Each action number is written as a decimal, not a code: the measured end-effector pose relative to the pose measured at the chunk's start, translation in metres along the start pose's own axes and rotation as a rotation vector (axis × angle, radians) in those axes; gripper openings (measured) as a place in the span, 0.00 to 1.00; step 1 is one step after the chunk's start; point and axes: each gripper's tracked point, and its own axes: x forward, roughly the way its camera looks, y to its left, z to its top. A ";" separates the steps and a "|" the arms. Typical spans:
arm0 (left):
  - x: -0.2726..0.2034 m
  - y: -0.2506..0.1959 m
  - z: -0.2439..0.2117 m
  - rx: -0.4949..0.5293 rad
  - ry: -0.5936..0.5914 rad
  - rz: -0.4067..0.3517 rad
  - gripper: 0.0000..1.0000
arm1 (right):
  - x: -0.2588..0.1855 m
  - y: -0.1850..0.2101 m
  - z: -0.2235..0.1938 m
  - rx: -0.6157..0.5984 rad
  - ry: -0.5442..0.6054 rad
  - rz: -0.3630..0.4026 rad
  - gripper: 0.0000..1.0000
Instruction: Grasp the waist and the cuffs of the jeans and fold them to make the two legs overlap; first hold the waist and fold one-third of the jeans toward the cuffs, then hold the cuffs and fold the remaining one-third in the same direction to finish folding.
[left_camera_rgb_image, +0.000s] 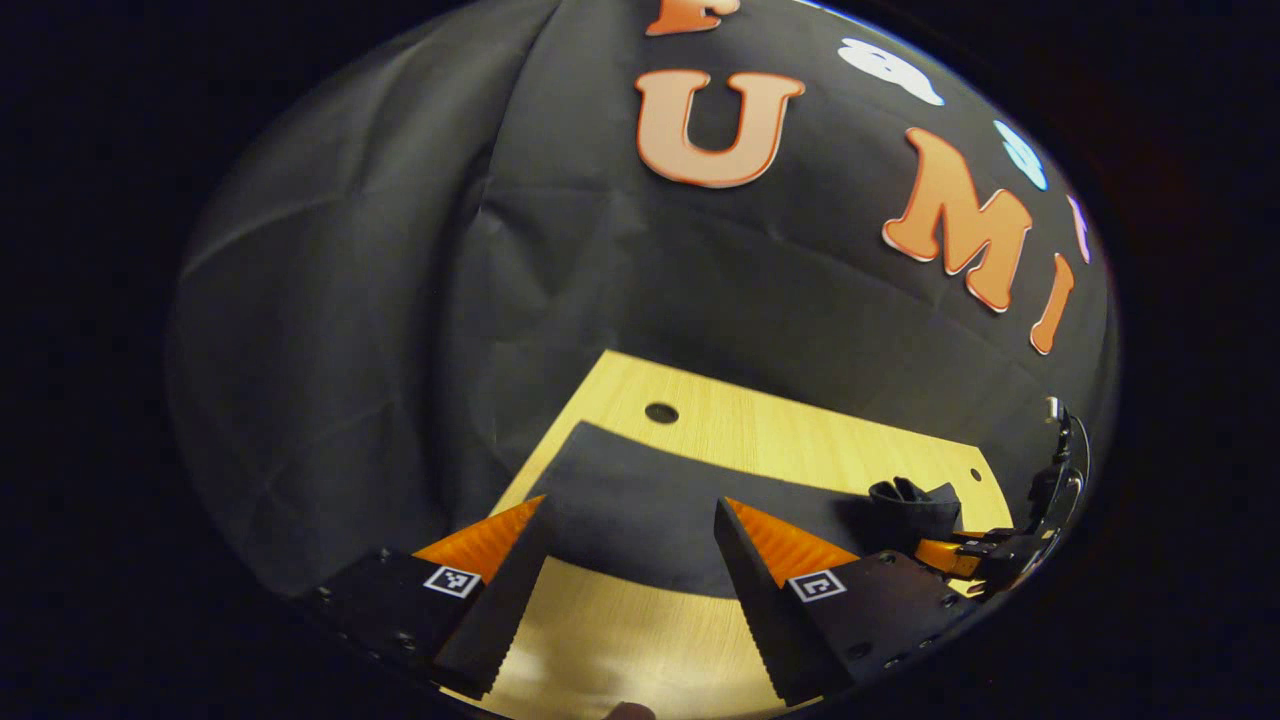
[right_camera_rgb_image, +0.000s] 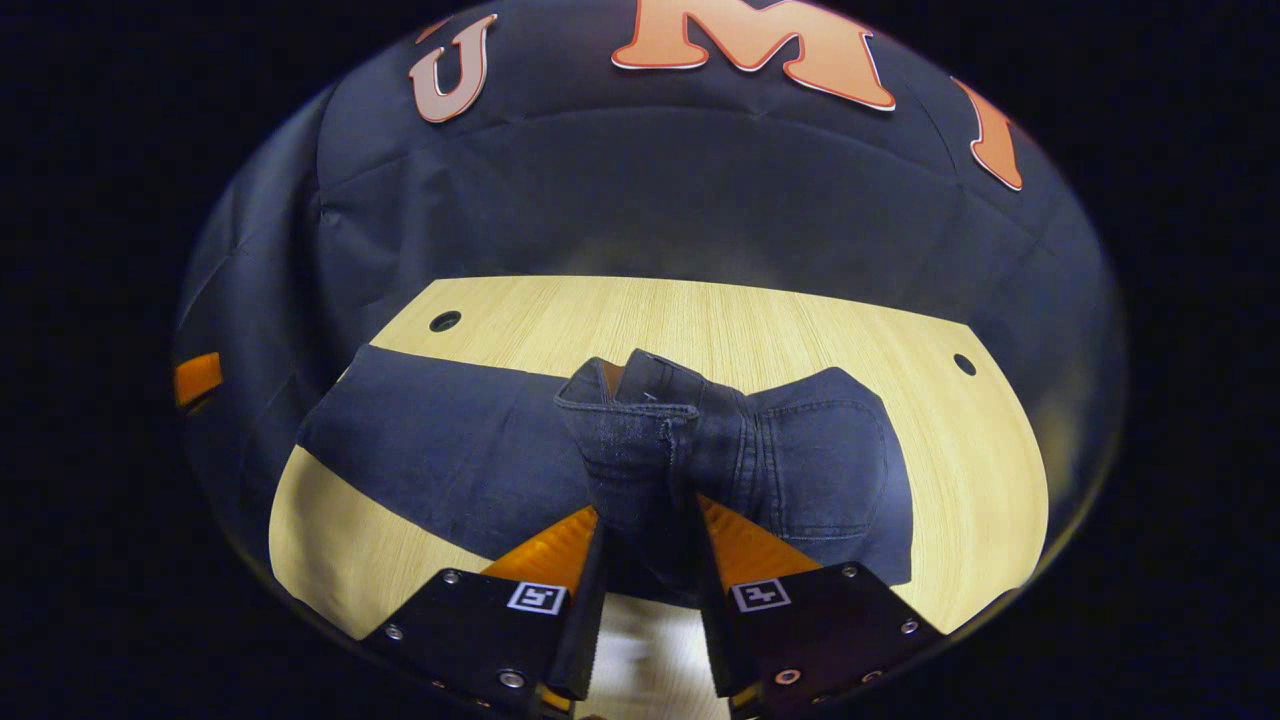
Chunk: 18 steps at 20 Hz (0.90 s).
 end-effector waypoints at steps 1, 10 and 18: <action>0.000 -0.001 -0.006 -0.020 0.030 -0.009 0.96 | -0.004 0.013 0.002 0.033 -0.002 0.052 0.60; 0.052 0.027 -0.042 -0.214 0.290 0.027 0.96 | -0.060 0.004 0.037 0.130 -0.139 0.020 0.97; 0.097 0.065 -0.096 -0.364 0.546 0.227 0.96 | -0.127 -0.071 0.042 0.202 -0.241 -0.135 0.97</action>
